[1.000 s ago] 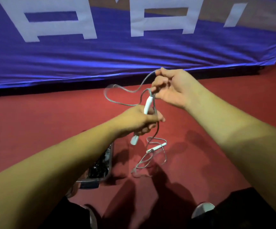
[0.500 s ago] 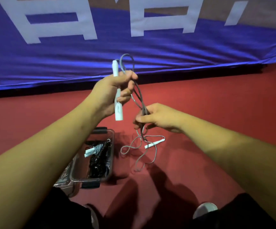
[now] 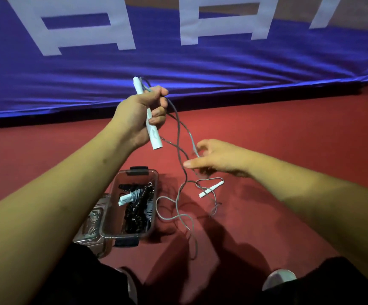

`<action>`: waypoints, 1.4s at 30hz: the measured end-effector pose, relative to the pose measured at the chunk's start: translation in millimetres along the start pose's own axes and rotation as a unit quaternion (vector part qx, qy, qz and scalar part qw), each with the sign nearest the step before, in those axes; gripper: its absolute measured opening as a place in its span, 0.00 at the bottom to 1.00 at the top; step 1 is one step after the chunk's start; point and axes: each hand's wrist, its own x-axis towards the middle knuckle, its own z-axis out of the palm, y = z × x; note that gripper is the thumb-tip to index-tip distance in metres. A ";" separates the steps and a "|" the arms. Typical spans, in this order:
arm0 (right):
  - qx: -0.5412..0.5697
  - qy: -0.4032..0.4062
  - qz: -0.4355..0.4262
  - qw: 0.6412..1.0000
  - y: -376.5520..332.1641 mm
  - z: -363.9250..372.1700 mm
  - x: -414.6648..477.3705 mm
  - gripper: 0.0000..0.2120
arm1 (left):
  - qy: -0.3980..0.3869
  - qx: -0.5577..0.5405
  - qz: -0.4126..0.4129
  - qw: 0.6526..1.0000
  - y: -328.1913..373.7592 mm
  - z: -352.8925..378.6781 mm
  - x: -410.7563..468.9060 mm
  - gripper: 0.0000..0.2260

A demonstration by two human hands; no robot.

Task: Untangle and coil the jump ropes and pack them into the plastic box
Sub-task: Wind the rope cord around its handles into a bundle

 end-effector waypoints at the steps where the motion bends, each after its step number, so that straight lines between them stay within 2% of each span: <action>1: -0.116 0.086 0.033 0.989 7.0 0.6 7.4 0.25 | -0.005 -0.002 -0.005 1.000 -0.5 0.4 -0.7 0.08; 2: -0.194 0.175 0.058 0.964 9.2 1.9 10.9 0.23 | -0.020 -0.003 -0.015 1.000 -0.5 1.9 -2.4 0.08; 3: -0.191 0.231 0.069 0.951 10.3 2.7 15.1 0.19 | -0.040 0.004 -0.029 0.999 -0.4 5.4 -3.9 0.08; 4: -0.138 0.237 0.068 0.959 9.0 4.4 16.9 0.17 | -0.062 0.019 -0.046 0.997 -1.3 10.1 -7.2 0.07; 6: -0.027 0.196 0.028 0.980 6.5 5.1 20.6 0.12 | -0.104 0.056 -0.077 0.990 -7.4 23.3 -14.3 0.04; 9: -0.021 0.105 -0.050 0.993 1.3 12.2 17.7 0.20 | -0.142 0.067 -0.103 0.982 -16.2 39.5 -23.1 0.05; 11: 0.038 0.046 -0.078 0.995 3.5 17.1 15.6 0.06 | -0.148 0.055 -0.095 0.983 -14.1 43.8 -24.2 0.06; 12: 0.074 0.010 -0.069 0.995 8.3 16.7 15.3 0.05 | -0.145 0.042 -0.080 0.985 -10.1 43.5 -22.7 0.06; 13: 0.097 -0.020 -0.046 0.994 13.7 17.2 14.5 0.09 | -0.134 0.022 -0.059 0.989 -4.5 41.1 -20.0 0.05; 16: 0.036 -0.052 -0.018 0.998 27.5 14.9 9.3 0.11 | -0.047 -0.042 0.001 0.998 8.0 21.3 -6.2 0.07; 18: 0.078 -0.021 -0.012 0.997 24.0 9.5 7.7 0.13 | 0.017 0.032 0.016 0.999 -1.4 5.4 -0.4 0.06; 20: 0.209 0.026 -0.029 0.977 5.7 -0.3 4.8 0.13 | 0.035 0.194 -0.013 0.980 -24.7 -4.0 -1.4 0.08; 22: 0.299 0.071 -0.063 0.949 -17.0 -10.2 1.3 0.14 | 0.006 0.306 -0.059 0.950 -47.2 -3.0 -9.6 0.10; 25: 0.316 0.157 -0.099 0.930 -36.4 -22.9 -3.2 0.16 | -0.095 0.306 -0.098 0.942 -68.7 15.8 -19.4 0.12; 27: 0.351 0.197 -0.102 0.910 -41.4 -33.0 -3.3 0.17 | -0.139 0.290 -0.112 0.940 -77.2 22.9 -21.2 0.18; 29: 0.470 0.202 -0.086 0.855 -46.1 -44.3 -3.9 0.17 | -0.166 0.344 -0.114 0.917 -79.6 23.0 -21.5 0.17; 31: 0.558 0.214 -0.072 0.799 -45.3 -54.4 -4.4 0.16 | -0.171 0.382 -0.117 0.900 -78.7 19.5 -21.1 0.12; 32: 0.557 0.219 -0.067 0.799 -41.4 -58.6 -4.4 0.17 | -0.163 0.377 -0.112 0.905 -77.8 19.4 -19.7 0.09; 34: 0.475 0.203 -0.047 0.855 -31.9 -58.6 -7.4 0.18 | -0.125 0.343 -0.079 0.928 -73.2 22.0 -18.1 0.05; 36: 0.394 0.147 -0.030 0.907 -23.4 -50.7 -12.1 0.20 | -0.065 0.271 -0.042 0.959 -65.8 26.5 -16.0 0.04; 38: 0.348 0.078 -0.038 0.934 -19.2 -35.1 -16.1 0.19 | -0.042 0.194 -0.026 0.980 -56.5 27.8 -13.2 0.05; 42: 0.269 0.002 -0.060 0.961 -13.1 -8.9 -18.5 0.22 | -0.017 0.223 -0.022 0.974 -43.5 23.8 -8.9 0.04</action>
